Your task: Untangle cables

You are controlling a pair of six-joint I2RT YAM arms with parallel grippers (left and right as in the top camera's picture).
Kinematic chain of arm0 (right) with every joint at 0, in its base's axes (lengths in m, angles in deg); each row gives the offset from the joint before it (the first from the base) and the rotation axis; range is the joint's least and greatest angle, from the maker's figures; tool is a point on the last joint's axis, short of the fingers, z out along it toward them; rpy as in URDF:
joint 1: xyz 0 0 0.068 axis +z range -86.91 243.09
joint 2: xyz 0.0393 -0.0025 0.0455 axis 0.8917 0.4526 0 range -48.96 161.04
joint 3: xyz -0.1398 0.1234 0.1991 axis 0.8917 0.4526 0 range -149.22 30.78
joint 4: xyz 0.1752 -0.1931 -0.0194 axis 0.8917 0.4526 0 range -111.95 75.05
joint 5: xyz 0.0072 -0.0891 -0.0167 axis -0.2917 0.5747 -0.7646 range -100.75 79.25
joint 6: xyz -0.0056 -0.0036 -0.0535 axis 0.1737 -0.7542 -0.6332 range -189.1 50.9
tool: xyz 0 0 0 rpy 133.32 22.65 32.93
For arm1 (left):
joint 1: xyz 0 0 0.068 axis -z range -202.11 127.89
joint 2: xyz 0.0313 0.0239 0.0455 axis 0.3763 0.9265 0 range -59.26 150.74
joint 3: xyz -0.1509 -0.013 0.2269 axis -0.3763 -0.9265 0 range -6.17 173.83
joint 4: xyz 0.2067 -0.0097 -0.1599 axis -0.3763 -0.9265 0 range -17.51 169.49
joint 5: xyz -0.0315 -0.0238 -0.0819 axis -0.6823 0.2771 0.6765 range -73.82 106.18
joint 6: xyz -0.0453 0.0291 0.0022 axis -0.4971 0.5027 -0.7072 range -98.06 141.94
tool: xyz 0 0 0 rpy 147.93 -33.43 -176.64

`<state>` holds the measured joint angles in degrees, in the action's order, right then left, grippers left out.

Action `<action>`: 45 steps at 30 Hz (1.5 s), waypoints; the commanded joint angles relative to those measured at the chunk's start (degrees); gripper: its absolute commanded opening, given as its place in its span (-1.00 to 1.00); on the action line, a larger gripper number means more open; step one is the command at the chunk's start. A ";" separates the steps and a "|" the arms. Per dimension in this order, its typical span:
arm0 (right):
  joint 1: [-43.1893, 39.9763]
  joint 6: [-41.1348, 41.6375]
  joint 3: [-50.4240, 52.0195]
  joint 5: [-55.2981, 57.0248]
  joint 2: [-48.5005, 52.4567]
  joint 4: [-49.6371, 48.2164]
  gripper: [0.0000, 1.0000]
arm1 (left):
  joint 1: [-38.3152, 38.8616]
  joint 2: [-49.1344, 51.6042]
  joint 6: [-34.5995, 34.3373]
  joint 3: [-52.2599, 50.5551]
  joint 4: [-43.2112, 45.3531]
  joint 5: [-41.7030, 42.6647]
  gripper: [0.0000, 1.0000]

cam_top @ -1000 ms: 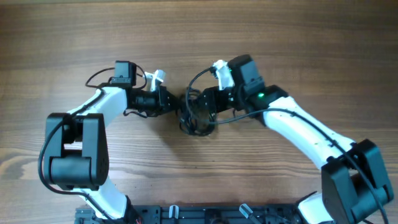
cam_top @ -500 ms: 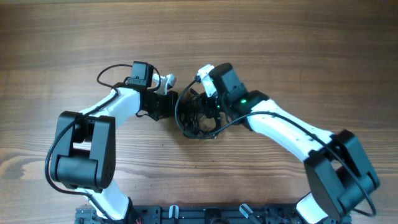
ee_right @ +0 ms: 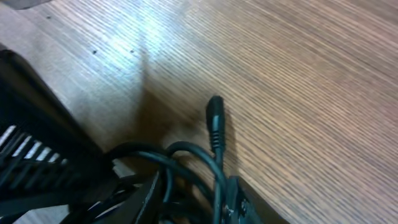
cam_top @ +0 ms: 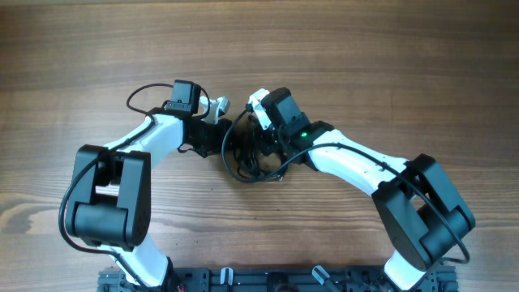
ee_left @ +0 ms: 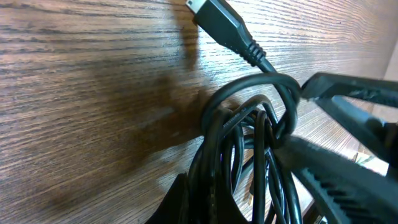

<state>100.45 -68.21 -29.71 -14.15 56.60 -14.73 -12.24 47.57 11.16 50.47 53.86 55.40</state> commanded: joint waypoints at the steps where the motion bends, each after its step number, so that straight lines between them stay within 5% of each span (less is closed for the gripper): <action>1: 0.11 -0.87 -0.90 2.29 1.88 0.50 -0.25 | 0.37 0.55 1.31 -0.24 -0.31 -4.79 -0.92; 8: 0.11 -0.87 -0.90 2.05 1.92 3.10 -0.38 | 0.37 0.55 1.31 -0.24 -0.33 -4.79 -0.92; 13: 0.20 -0.98 -2.49 1.81 -0.15 2.75 -0.07 | 0.37 0.55 1.31 -0.24 -0.31 -4.79 -0.92; 20: 0.20 -5.64 -2.71 -3.98 -1.29 7.93 -0.42 | 0.37 0.55 1.31 -0.24 -0.28 -4.17 -0.92; 31: 0.17 -6.91 -2.71 -0.46 3.34 5.68 -0.33 | 0.35 0.55 1.31 -0.24 -0.31 -4.17 -0.92; 45: 0.20 -9.88 -2.67 3.76 5.68 8.09 -0.57 | 0.35 0.52 1.31 -0.22 -0.68 -4.17 -0.92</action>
<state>100.56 -76.87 -32.40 -11.11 59.81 -8.28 -12.09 47.57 11.16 50.47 53.79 54.83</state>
